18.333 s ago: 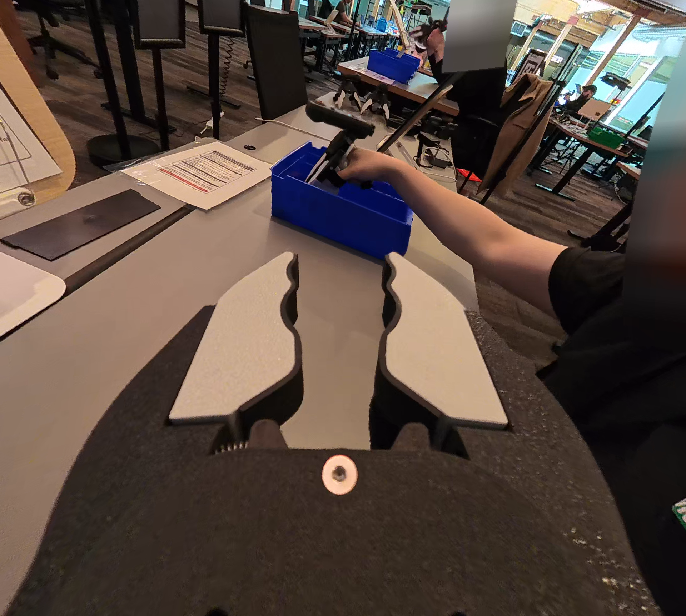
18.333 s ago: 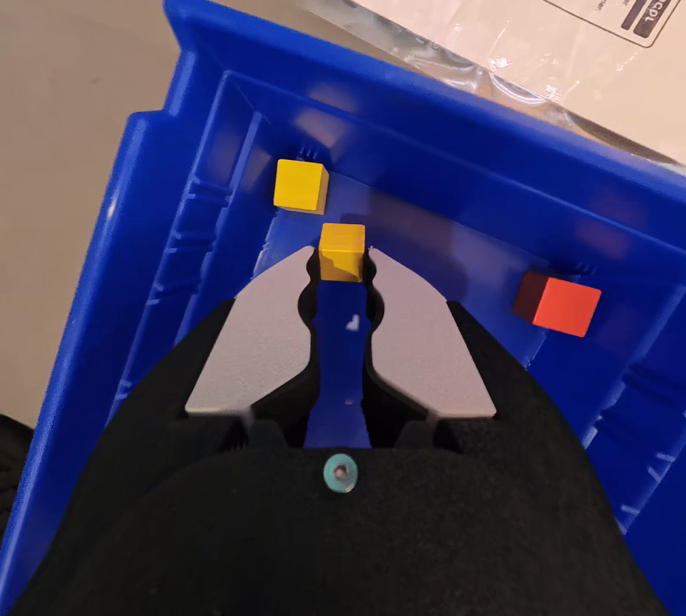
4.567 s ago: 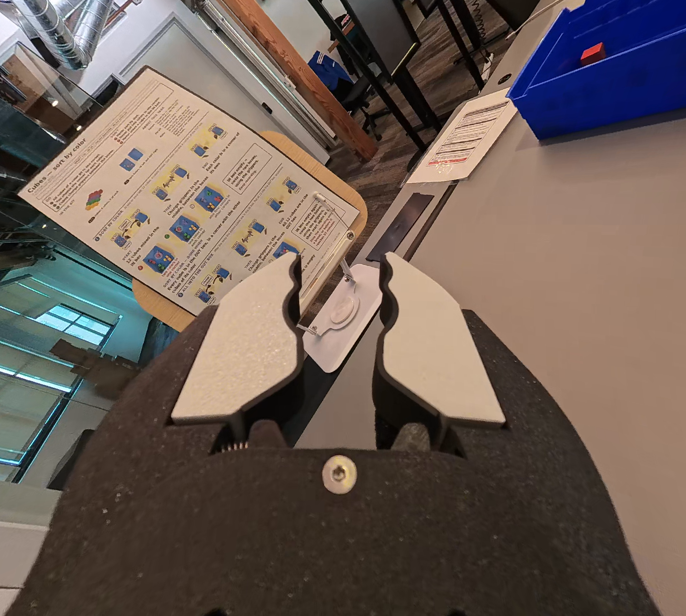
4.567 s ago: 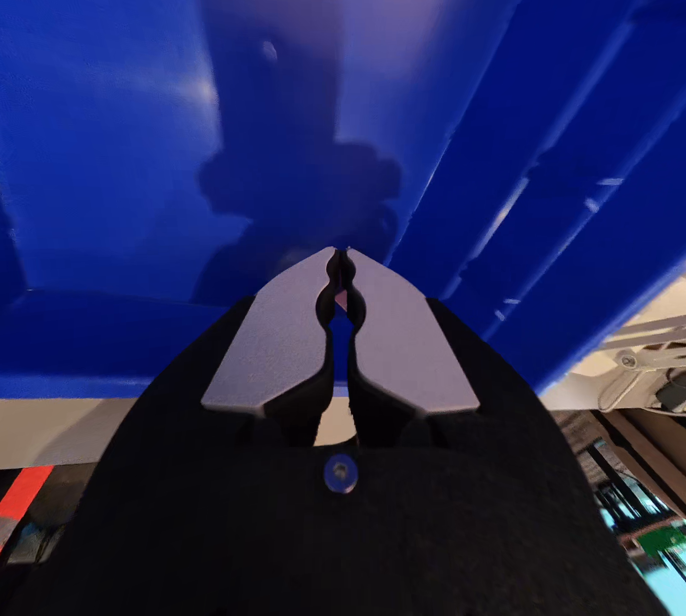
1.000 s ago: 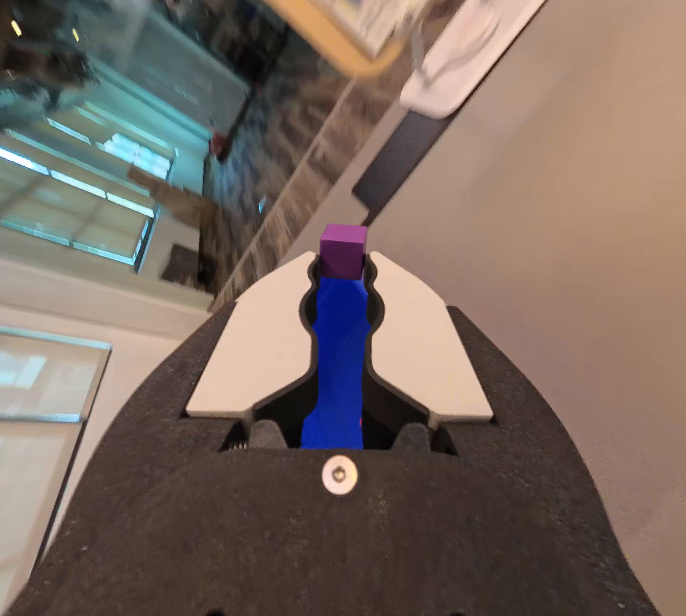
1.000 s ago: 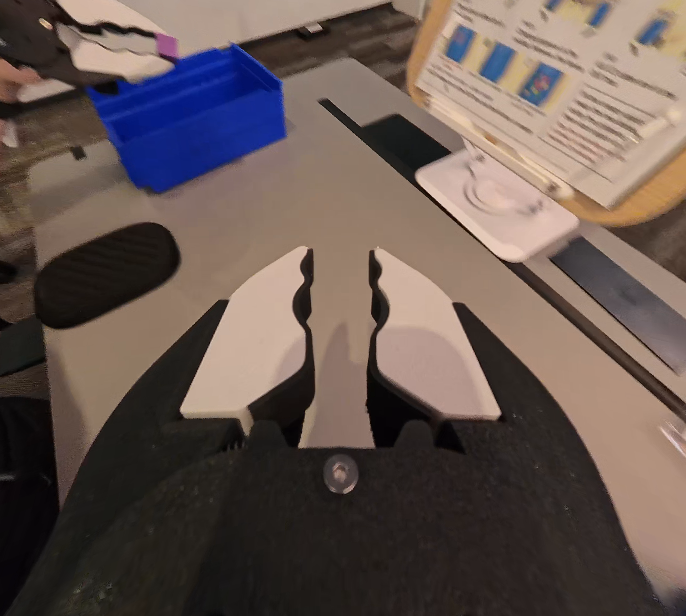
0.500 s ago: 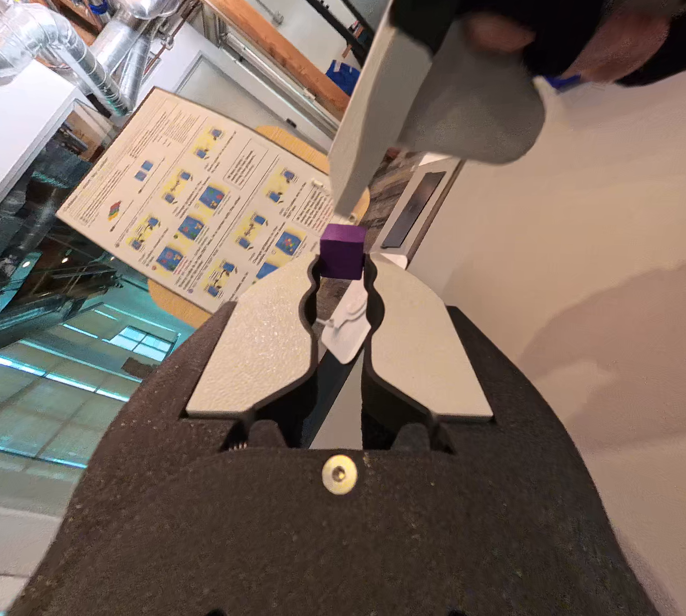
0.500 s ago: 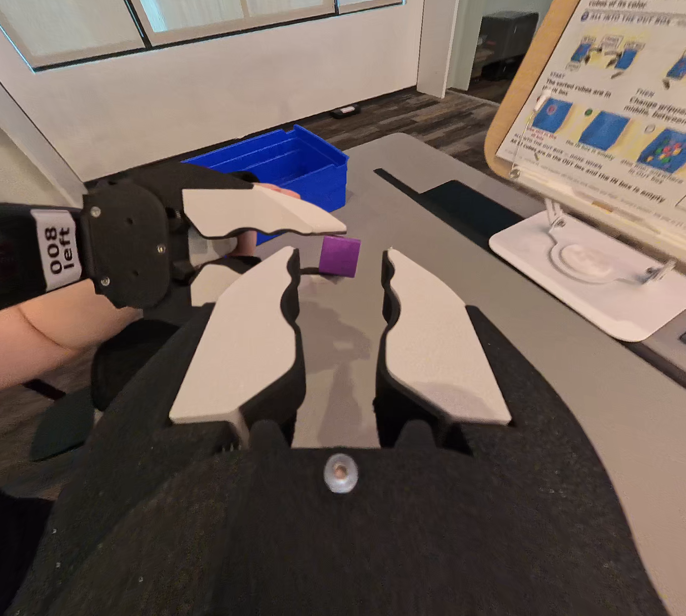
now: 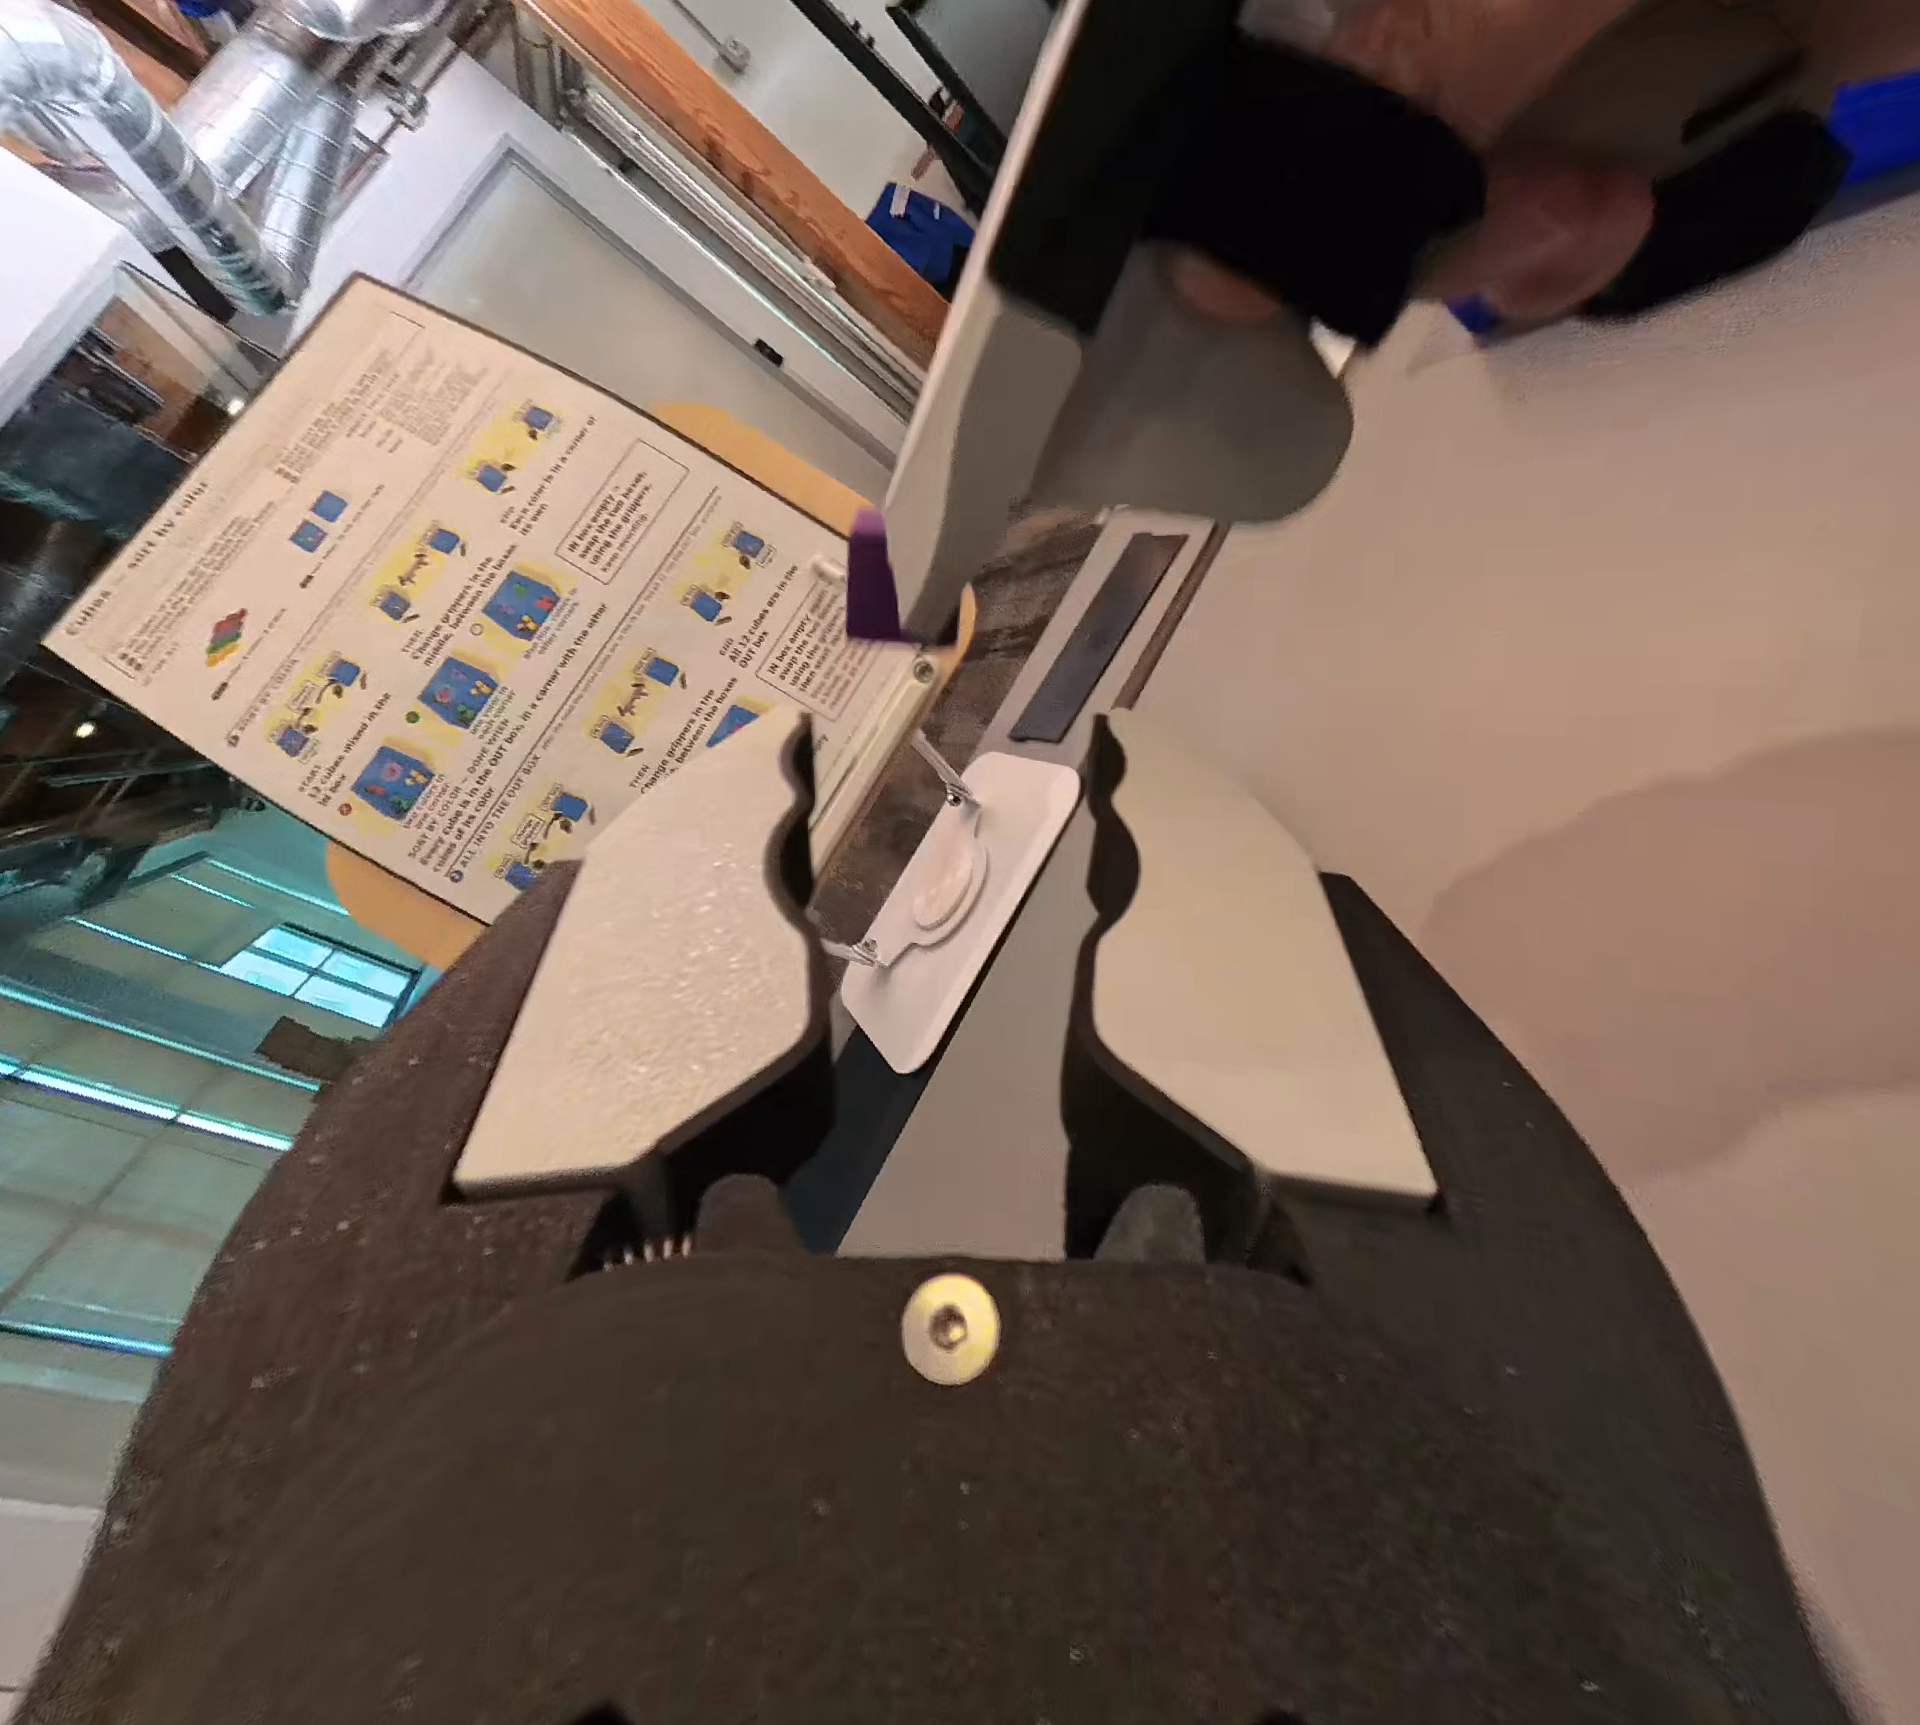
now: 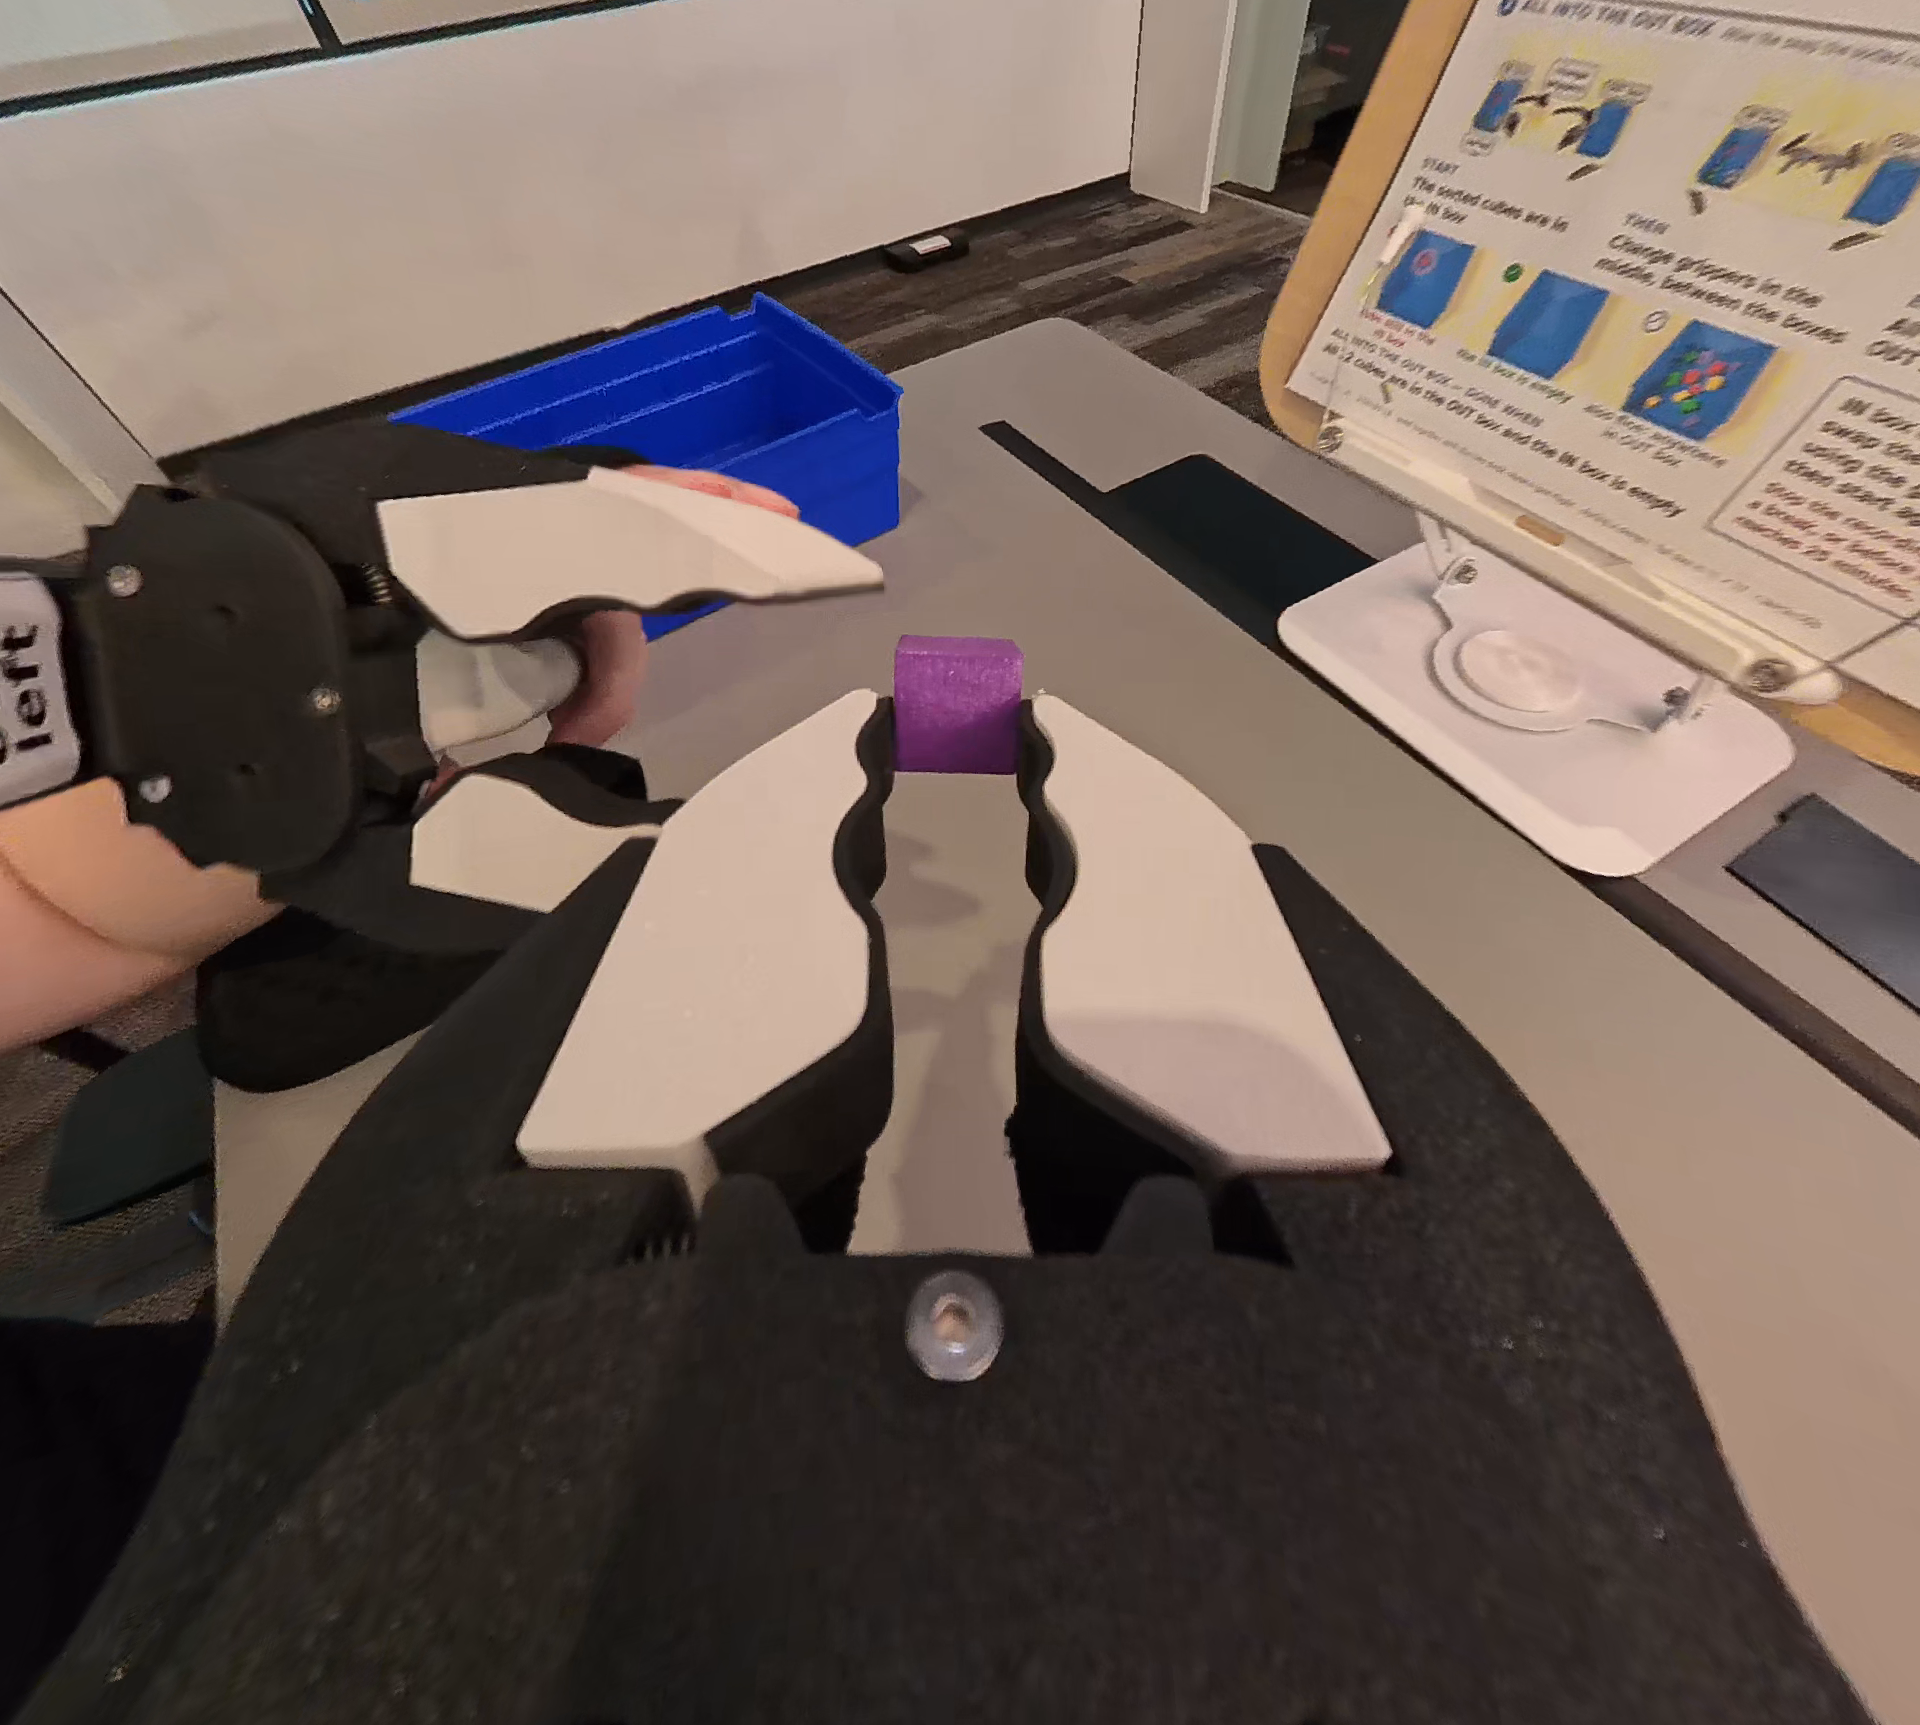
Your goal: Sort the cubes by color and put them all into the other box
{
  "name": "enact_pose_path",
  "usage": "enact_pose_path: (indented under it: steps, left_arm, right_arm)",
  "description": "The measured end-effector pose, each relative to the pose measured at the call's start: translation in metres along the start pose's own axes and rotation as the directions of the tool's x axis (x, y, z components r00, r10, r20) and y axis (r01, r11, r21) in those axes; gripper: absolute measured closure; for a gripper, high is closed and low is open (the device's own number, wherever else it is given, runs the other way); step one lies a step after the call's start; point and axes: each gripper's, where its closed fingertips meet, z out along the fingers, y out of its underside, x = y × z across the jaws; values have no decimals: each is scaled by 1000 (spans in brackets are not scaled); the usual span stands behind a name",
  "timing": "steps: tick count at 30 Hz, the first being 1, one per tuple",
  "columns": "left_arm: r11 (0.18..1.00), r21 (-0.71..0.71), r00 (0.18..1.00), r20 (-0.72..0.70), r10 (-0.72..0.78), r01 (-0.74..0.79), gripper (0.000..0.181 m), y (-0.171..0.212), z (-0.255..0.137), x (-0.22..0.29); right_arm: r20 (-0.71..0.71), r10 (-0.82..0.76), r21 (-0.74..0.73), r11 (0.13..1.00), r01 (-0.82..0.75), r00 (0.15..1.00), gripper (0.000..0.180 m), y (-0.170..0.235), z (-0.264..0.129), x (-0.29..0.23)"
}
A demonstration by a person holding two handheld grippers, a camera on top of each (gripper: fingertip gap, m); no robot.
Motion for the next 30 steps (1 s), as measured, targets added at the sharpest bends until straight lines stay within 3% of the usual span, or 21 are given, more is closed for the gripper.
enact_pose_path:
  steps: [4,8,12,14,16,21,25,30]
  left_arm:
    - [999,-7,999,12,-33,33,128,-12,4,-16]
    - [988,58,989,-6,-146,146,135,-45,5,-35]
    - [967,102,970,-95,-224,234,137,-80,10,-34]
    - [958,125,964,-93,-247,258,139,-88,15,-33]
    - [953,136,960,-116,-255,270,141,-88,21,-24]
    - [972,50,963,-161,-217,228,143,-59,37,-6]
    - [955,56,937,-216,-275,293,144,-52,37,-5]
    - [932,86,916,-235,-325,353,145,-51,28,-20]
  right_arm:
    - [-103,-46,-79,996,38,994,158,-3,-63,36]
    - [-370,-14,-215,974,-71,929,158,37,-179,100]
    - [-712,130,-270,856,-441,690,157,142,-311,164]
    - [-779,248,-216,757,-617,576,158,195,-350,181]
    - [-771,328,-199,691,-695,546,158,234,-363,192]
    - [-818,345,-222,551,-805,461,158,297,-382,209]
    - [-864,326,-193,488,-851,383,157,320,-394,223]
    - [-894,278,-203,448,-871,352,157,332,-399,235]
